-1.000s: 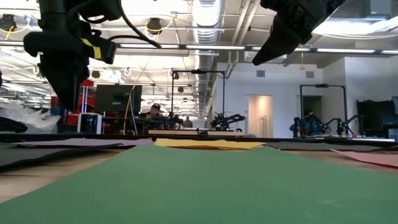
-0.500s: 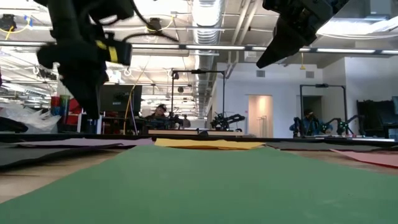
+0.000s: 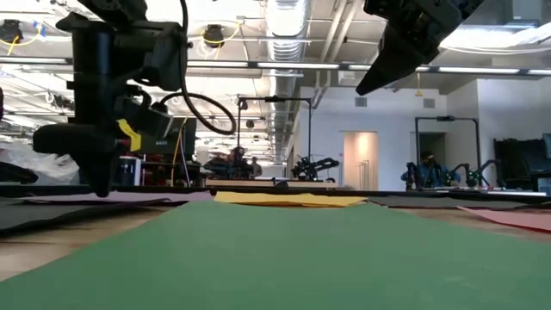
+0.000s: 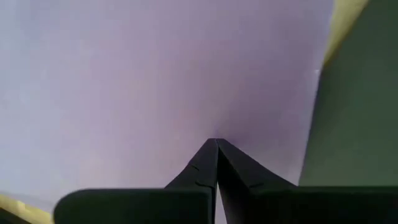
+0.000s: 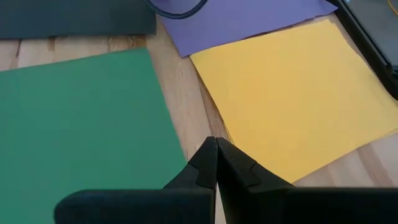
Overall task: Organize paper
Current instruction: Stack the purple paper on top of the purple paper
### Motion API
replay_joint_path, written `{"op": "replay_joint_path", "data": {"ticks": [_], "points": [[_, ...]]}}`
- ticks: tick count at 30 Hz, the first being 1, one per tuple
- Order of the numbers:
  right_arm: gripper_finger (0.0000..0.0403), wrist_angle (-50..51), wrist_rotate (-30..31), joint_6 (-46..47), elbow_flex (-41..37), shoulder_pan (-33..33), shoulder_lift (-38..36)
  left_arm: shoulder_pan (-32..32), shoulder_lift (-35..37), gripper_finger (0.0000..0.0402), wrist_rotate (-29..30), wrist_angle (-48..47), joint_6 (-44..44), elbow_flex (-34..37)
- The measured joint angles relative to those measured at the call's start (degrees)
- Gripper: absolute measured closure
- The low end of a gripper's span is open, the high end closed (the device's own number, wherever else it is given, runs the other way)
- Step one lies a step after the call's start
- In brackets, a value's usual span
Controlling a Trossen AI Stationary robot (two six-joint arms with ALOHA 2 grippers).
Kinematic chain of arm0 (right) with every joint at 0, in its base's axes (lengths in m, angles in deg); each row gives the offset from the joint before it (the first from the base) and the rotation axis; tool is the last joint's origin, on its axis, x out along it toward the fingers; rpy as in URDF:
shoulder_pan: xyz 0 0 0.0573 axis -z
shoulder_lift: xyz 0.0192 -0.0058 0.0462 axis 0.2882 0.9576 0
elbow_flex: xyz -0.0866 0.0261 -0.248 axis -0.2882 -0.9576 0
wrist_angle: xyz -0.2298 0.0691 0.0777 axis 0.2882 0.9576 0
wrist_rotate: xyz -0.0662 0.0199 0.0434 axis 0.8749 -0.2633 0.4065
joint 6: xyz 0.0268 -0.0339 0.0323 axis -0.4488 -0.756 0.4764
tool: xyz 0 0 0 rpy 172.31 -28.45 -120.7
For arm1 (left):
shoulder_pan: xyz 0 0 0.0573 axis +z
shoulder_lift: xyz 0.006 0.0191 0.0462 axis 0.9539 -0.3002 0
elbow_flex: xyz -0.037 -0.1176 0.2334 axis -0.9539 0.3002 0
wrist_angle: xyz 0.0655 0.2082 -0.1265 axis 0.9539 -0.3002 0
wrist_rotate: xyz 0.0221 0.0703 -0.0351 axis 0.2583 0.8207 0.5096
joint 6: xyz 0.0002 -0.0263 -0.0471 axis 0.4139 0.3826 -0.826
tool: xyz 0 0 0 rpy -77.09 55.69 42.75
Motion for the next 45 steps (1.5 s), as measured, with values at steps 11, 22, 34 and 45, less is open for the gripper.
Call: {"op": "replay_joint_path", "data": {"ticks": [11,22,34,45], "points": [[0.0403,0.2,0.0,0.3,0.0,0.0,0.0,3.4,0.5,0.0402,0.4,-0.6,-1.6,4.6],[0.0403,0.4,0.0,1.1,0.0,0.0,0.0,3.9,7.6,0.0401,3.8,-12.5,-9.0,2.2],[0.0403,1.0,0.0,1.0,0.0,0.0,0.0,-0.8,9.0,0.0401,-15.3,-3.5,-6.7,6.8],[0.0403,1.2,0.0,1.0,0.0,0.0,0.0,-0.4,9.0,0.0401,-13.5,-4.9,-8.7,11.1]]}}
